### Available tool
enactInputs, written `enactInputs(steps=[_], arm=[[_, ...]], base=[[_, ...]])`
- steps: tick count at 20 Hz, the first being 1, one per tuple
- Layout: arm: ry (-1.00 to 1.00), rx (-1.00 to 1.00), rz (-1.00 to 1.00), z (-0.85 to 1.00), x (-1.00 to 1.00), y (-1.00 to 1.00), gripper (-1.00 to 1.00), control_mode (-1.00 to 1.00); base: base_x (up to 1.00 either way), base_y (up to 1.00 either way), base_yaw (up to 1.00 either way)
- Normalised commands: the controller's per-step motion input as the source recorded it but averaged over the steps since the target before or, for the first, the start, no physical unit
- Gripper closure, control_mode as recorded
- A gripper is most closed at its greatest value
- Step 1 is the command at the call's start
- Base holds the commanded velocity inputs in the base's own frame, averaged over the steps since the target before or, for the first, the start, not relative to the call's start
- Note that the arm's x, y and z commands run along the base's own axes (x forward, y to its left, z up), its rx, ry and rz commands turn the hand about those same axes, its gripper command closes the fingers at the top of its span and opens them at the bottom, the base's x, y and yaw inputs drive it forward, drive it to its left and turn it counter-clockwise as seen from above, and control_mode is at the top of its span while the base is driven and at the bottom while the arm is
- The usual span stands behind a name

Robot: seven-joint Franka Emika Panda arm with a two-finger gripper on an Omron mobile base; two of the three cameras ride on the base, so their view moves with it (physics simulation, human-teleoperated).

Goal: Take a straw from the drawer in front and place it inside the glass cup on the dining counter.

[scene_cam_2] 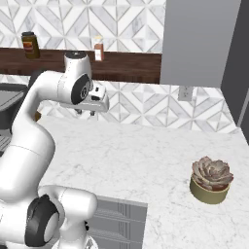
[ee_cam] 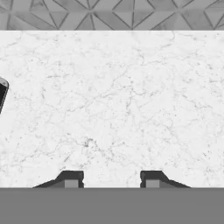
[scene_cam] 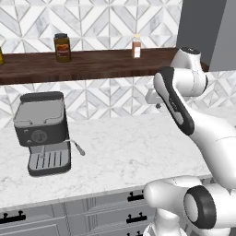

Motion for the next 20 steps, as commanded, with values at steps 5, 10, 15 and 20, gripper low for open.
enactInputs(steps=[5,10,15,20], arm=[[0.06,-0.02,0.0,-0.19,-0.45,0.0,-1.0,-1.0],[0.01,-0.03,0.0,-0.68,-0.83,0.07,-1.0,-1.0],[0.0,0.0,0.0,-0.67,-0.63,0.1,-1.0,-1.0],[0.0,0.0,0.0,-0.47,-0.25,0.11,-1.0,-1.0]], base=[[0.0,0.0,0.0],[0.0,0.0,0.0],[0.0,0.0,0.0],[0.0,0.0,0.0]])
